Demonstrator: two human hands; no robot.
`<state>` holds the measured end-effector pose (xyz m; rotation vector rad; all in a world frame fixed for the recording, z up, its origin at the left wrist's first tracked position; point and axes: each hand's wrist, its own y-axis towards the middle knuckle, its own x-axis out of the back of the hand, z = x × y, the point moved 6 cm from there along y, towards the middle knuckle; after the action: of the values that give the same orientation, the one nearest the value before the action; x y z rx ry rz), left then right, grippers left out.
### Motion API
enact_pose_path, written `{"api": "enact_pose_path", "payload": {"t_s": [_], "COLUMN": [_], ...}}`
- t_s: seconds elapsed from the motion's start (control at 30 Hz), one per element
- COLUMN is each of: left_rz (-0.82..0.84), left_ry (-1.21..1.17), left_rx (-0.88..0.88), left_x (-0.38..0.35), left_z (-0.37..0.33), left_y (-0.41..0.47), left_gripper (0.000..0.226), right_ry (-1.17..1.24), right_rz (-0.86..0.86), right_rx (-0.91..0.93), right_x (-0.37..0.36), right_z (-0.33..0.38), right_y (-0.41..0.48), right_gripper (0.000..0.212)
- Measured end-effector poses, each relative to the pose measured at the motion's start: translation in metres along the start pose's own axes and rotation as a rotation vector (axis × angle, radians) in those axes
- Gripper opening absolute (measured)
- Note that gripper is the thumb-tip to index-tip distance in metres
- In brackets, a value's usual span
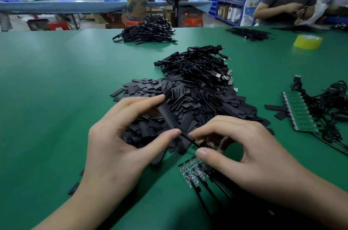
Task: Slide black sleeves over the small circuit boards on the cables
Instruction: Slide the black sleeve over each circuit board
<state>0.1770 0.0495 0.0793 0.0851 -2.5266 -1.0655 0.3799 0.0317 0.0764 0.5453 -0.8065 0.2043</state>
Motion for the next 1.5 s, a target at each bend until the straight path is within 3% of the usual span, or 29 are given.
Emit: {"api": "enact_pose_path", "payload": {"t_s": [0.3,0.4,0.5,0.63,0.73,0.93,1.07,1.23,1.37,1.5], "left_rz": [-0.071,-0.036,0.05,0.26,0.45,0.561,0.654,0.662,0.471,0.278], "left_ry": [-0.056,-0.06,0.015,0.35,0.523,0.606,0.536,0.304,-0.157,-0.407], "left_rx": [0.038,0.06,0.091,0.013,-0.012,0.008,0.164,0.315,0.499,0.582], "left_x": [0.007,0.003,-0.003,-0.017,-0.029,-0.036,-0.038,-0.041,-0.041,-0.035], "left_z": [0.006,0.007,0.008,0.004,-0.001,-0.011,-0.005,-0.002,-0.002,0.002], "left_y": [0.002,0.001,0.0,-0.006,-0.014,-0.022,-0.025,-0.027,-0.026,-0.019], "left_gripper": [0.054,0.069,0.08,0.038,0.054,0.076,0.079,0.055,0.043,0.039], "right_ry": [-0.019,0.019,0.009,-0.336,-0.481,-0.606,-0.601,-0.32,0.019,0.325], "right_rz": [0.022,0.017,-0.034,-0.19,-0.235,-0.18,-0.114,0.018,0.228,0.294], "right_rx": [-0.046,-0.074,-0.12,-0.115,-0.124,-0.133,-0.084,-0.002,-0.134,-0.214], "right_x": [-0.006,-0.002,0.023,0.077,0.102,0.113,0.087,0.041,0.016,0.0], "right_z": [-0.006,-0.007,-0.017,-0.041,-0.062,-0.08,-0.066,-0.03,-0.019,-0.012], "right_y": [0.001,0.006,0.029,0.094,0.153,0.253,0.25,0.15,0.061,0.02], "right_gripper": [0.008,0.009,0.015,0.01,0.01,0.023,0.03,0.02,0.039,0.029]}}
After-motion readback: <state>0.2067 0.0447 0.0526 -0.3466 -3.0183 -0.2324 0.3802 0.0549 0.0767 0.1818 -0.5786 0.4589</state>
